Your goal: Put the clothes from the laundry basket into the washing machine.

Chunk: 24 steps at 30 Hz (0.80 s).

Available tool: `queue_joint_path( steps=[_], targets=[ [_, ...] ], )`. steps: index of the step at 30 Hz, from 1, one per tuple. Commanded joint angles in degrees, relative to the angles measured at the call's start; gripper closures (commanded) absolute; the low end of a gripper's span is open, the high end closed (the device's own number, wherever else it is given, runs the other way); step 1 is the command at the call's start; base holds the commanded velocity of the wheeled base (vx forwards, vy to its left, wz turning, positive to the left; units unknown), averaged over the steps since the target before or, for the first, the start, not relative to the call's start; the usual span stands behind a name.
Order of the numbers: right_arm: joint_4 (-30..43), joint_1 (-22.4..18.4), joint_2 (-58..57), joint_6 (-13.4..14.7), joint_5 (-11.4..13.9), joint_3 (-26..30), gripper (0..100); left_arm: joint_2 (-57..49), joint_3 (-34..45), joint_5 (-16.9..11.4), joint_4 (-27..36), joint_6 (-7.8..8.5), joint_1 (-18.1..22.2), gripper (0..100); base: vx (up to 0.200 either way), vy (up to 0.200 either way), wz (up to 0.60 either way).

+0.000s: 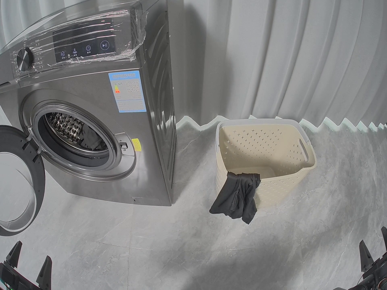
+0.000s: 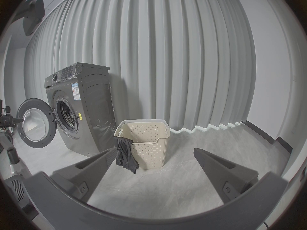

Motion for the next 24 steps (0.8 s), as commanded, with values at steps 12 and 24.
queue_joint_path(
  steps=[12, 24],
  targets=[
    [0.0, 0.0, -0.7, -0.1, 0.0, 1.0, 0, -0.9, 0.8, 0.0, 0.0, -0.11, 0.0, 0, 0.0, 0.0, 0.0],
    [0.0, 0.0, -0.7, -0.1, 0.0, 1.0, 0, -0.9, 0.8, 0.1, 0.0, -0.02, 0.0, 0, 0.0, 0.0, 0.0]
  ],
)
